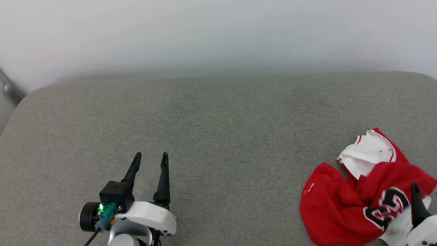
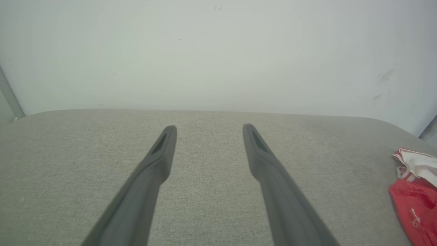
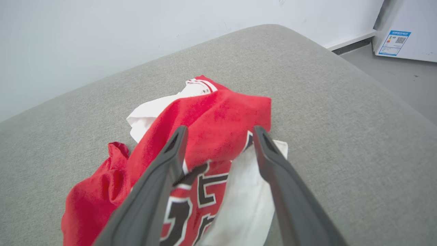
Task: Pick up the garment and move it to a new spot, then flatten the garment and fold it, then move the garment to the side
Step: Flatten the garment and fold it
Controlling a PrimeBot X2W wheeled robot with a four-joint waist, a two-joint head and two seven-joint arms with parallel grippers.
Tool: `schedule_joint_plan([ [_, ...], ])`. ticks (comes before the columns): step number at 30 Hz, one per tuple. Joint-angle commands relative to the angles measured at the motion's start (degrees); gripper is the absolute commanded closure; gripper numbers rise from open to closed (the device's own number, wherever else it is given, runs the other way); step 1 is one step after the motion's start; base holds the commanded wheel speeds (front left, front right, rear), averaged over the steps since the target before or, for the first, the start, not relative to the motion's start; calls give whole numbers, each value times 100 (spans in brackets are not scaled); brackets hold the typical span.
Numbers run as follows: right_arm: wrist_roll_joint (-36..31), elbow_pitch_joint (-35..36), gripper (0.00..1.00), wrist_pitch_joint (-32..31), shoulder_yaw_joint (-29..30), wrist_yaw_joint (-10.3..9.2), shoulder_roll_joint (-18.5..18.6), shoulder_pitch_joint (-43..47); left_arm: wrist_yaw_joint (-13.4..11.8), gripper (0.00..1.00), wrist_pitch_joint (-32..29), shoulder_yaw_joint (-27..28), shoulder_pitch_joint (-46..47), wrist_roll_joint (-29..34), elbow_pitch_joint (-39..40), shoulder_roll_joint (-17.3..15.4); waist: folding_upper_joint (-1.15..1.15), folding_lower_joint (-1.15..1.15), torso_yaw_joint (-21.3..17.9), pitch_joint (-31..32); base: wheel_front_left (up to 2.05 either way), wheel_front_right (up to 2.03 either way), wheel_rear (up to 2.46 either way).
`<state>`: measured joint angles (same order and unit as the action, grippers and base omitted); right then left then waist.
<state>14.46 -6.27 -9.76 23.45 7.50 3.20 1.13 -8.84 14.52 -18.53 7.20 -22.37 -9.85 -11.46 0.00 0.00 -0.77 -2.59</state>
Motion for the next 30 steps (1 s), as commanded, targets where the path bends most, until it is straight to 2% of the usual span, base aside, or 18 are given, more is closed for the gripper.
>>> schedule_joint_plan([
  [1,-60,97,0,-106,-26,-2,-4,59,-38,0,-4,-8,-66,-10,26,-15,0,0,2,5,0,0,0],
  [6,-135,533,0,-1264,-359,-2,317,-160,-54,0,-23,-33,-28,-2,87,-31,0,0,14,-33,0,0,0],
  [13,42,243,0,-3147,-910,-2,994,-643,45,0,-19,-156,240,64,105,4,0,0,212,-343,0,0,0],
  [16,121,52,0,-3654,-1005,-2,1060,-720,89,0,-2,-214,345,95,54,26,0,0,313,-452,0,0,0],
  [19,150,-76,0,-3883,-1025,-2,1027,-770,117,0,16,-236,411,96,-13,43,0,0,366,-513,0,0,0],
  [20,163,-113,20,-3926,-1037,-2,1007,-758,124,0,22,-239,424,96,-29,49,0,0,375,-521,0,0,0],
  [21,168,-99,79,-3904,-1041,-2,998,-792,120,0,28,-240,439,95,-44,56,0,0,383,-529,0,0,0],
  [22,190,-86,100,-3837,-1041,-2,966,-848,122,0,27,-240,450,93,-59,62,0,0,387,-533,0,0,0],
  [25,171,53,100,-3370,-1001,-2,851,-1051,127,0,34,-233,437,88,-113,60,0,0,373,-482,0,0,0],
  [30,268,336,100,-2782,-1456,-2,583,-1385,124,0,41,-231,450,96,-150,43,0,0,314,-344,0,0,0],
])
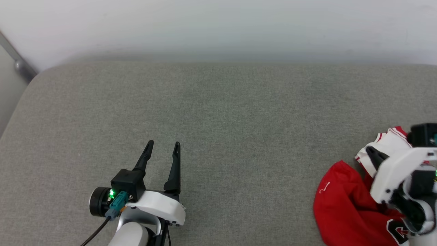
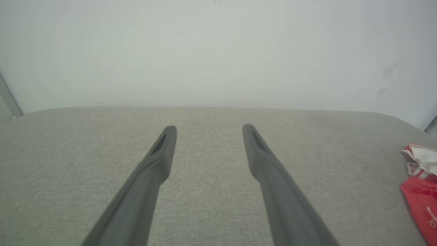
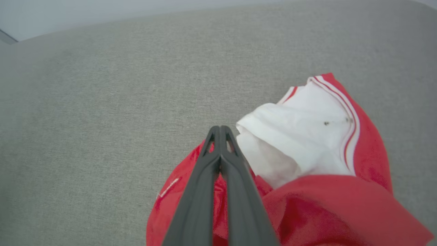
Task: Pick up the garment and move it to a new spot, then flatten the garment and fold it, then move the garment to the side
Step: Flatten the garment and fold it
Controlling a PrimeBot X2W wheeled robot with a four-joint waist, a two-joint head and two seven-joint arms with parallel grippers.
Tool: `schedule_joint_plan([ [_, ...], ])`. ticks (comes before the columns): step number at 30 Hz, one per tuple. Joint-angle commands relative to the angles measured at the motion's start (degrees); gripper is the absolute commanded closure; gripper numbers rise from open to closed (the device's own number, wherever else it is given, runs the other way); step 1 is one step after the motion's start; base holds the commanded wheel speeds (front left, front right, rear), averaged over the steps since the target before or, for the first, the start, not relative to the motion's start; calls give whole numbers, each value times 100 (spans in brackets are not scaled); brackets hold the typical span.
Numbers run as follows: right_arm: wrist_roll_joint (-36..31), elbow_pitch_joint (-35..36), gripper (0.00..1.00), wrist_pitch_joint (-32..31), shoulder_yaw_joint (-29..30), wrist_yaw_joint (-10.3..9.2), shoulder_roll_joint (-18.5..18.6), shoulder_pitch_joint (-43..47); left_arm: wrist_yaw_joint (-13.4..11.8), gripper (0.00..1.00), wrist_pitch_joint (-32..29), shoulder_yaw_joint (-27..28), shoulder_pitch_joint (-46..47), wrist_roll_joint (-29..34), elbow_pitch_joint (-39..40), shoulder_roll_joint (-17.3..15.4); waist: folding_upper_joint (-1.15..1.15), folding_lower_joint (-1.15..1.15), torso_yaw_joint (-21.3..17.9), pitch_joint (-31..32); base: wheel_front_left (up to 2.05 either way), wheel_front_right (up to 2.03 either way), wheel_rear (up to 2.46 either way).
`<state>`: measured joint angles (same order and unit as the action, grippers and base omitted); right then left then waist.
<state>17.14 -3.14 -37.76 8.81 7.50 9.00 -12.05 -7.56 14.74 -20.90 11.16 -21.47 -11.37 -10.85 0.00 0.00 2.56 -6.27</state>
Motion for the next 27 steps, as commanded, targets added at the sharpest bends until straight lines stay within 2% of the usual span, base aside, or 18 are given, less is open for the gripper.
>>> schedule_joint_plan([
  [1,73,32,100,81,-116,-2,-51,-130,-1,0,19,4,56,3,-11,-19,0,0,-25,59,0,0,0],
  [6,144,-1,100,252,-804,-2,-99,-191,30,0,21,-39,32,-30,-64,-5,0,0,5,202,0,0,0],
  [12,426,-309,100,419,-1968,-2,-86,190,11,0,28,-76,-55,-71,-81,61,0,0,219,261,0,0,0],
  [18,531,-948,100,1047,-2387,-2,-226,364,-23,0,39,-63,-86,-86,-65,92,0,0,434,219,0,0,0],
  [19,525,-1018,72,1183,-2407,-2,-248,362,-22,0,37,-49,-90,-83,-67,88,0,0,444,218,0,0,0],
  [20,492,-1056,2,1355,-2429,-2,-256,346,-16,0,40,-41,-95,-80,-75,85,0,0,452,222,0,0,0],
  [21,491,-1095,0,1517,-2434,-2,-267,336,-19,0,41,-33,-101,-86,-81,85,0,0,450,229,0,0,0],
  [27,259,-1031,0,2546,-2243,-2,-265,291,-55,0,49,19,-181,-85,-85,63,0,0,326,349,0,0,0],
])
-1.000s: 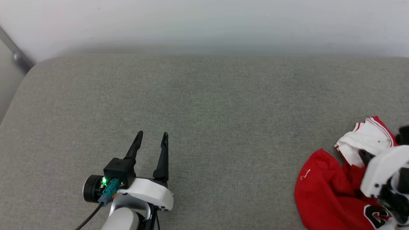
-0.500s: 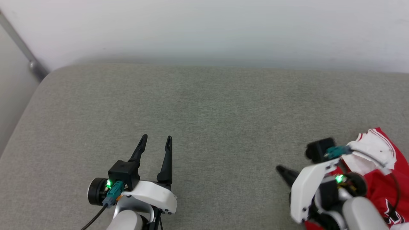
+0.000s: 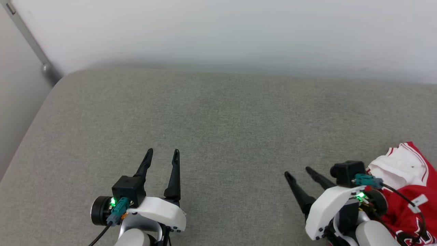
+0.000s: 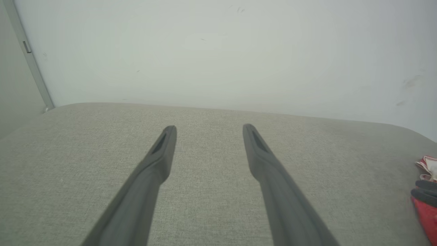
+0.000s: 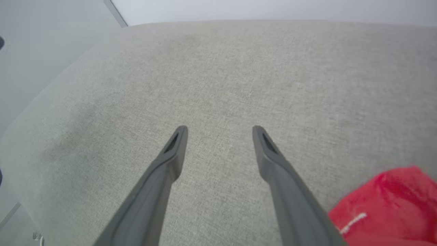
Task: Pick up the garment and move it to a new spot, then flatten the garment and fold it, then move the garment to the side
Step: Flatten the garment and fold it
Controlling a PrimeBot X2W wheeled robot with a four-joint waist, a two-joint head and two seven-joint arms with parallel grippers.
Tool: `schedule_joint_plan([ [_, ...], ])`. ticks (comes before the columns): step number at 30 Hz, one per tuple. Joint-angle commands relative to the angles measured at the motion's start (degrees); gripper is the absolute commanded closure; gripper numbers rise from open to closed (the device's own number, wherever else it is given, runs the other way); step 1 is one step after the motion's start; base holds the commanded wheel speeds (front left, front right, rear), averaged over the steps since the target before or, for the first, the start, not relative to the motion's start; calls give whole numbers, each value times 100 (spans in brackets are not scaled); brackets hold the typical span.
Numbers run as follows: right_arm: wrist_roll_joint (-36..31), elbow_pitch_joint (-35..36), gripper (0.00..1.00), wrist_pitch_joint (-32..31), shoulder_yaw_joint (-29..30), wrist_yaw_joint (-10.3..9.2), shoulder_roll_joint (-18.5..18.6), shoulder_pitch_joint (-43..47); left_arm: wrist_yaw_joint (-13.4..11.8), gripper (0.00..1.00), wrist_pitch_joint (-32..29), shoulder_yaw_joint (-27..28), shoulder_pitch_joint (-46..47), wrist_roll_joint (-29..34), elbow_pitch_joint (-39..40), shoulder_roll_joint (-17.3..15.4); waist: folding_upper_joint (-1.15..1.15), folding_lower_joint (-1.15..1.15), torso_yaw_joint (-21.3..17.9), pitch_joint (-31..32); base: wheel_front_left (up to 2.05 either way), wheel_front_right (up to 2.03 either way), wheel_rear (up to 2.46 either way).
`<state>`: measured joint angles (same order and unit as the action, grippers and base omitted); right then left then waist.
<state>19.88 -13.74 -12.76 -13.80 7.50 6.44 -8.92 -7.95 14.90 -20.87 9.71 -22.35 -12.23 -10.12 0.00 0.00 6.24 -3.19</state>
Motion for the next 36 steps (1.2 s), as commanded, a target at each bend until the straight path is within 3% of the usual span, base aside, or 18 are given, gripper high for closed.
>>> schedule_joint_plan([
  [1,-59,58,0,157,75,-2,-20,21,-22,0,34,20,-65,0,3,-15,0,0,-75,79,0,0,0],
  [6,-462,416,0,416,744,-2,-45,256,-48,0,30,62,-142,-30,50,-75,0,0,-304,193,0,0,0],
  [17,-949,1283,0,7,2136,-2,-44,850,-122,0,13,82,-268,-54,140,-134,0,0,-710,283,0,0,0],
  [27,-582,1456,0,-1716,3115,-2,269,933,-112,0,-14,1,-176,-45,208,-133,0,0,-901,91,0,0,0],
  [36,-163,1093,0,-3257,2683,-2,1044,34,-39,0,-1,-69,173,44,260,-129,0,0,-738,-482,0,0,0],
])
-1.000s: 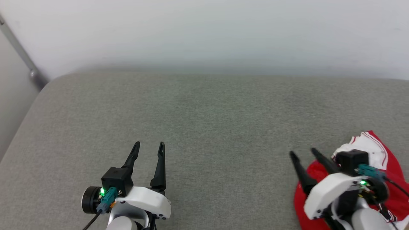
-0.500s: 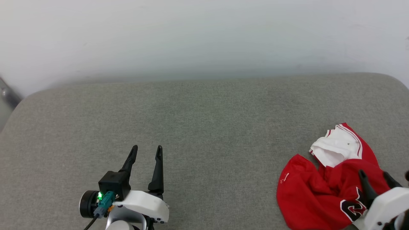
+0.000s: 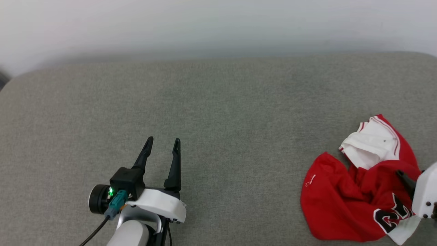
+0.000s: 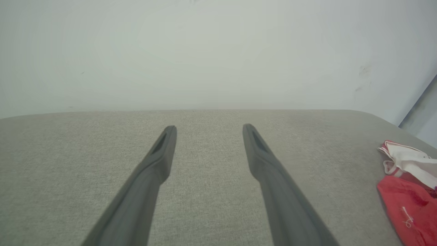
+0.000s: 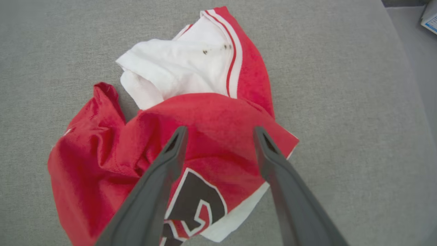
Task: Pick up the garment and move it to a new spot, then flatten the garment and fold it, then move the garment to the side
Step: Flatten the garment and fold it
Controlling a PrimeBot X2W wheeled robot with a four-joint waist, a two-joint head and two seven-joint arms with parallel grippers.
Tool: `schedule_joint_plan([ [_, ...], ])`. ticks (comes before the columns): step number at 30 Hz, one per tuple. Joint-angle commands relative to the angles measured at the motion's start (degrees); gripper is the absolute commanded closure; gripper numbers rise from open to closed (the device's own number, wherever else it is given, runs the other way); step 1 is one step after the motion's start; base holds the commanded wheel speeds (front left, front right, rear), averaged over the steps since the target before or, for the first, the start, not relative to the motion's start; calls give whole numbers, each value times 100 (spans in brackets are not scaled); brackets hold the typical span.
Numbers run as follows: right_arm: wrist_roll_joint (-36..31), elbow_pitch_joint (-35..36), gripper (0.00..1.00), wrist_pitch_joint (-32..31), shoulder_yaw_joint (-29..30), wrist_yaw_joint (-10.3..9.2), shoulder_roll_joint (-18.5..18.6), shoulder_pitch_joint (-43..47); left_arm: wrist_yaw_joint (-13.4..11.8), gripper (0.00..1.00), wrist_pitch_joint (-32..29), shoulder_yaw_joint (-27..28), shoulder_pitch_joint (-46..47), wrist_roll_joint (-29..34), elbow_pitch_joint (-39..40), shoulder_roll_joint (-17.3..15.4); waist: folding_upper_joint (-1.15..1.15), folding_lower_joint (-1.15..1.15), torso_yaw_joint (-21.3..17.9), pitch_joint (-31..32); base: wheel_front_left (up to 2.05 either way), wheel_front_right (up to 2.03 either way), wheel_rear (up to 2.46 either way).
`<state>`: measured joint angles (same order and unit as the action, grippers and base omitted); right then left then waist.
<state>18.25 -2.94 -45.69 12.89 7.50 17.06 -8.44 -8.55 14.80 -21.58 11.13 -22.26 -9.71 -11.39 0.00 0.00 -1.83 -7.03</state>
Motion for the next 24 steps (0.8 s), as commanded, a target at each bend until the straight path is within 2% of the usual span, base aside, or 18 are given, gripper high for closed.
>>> schedule_joint_plan([
  [1,-15,-31,0,-21,-72,-2,73,-112,25,0,10,-6,76,45,12,9,0,0,101,-166,0,0,0],
  [7,-31,-474,0,-128,-451,-3,266,-480,51,0,26,-33,264,71,0,46,0,0,243,-520,0,0,0],
  [10,50,-657,0,-185,-545,-3,229,-571,76,0,32,-32,333,82,-32,64,0,0,273,-634,0,0,0],
  [11,83,-709,22,-195,-553,-3,216,-595,83,0,31,-29,333,87,-44,70,0,0,275,-647,0,0,0],
  [12,75,-737,76,-196,-581,-3,239,-601,87,0,34,-24,338,84,-55,77,0,0,279,-660,0,0,0],
  [13,66,-756,100,-158,-599,-3,261,-610,83,0,36,-22,345,86,-69,82,0,0,284,-665,0,0,0],
  [19,31,-578,100,283,-763,-3,258,-762,119,0,43,-6,313,85,-191,99,0,0,277,-427,0,0,0],
  [24,72,-115,100,846,-1245,-2,18,-970,130,0,40,-12,199,82,-236,113,0,0,281,-116,0,0,0],
])
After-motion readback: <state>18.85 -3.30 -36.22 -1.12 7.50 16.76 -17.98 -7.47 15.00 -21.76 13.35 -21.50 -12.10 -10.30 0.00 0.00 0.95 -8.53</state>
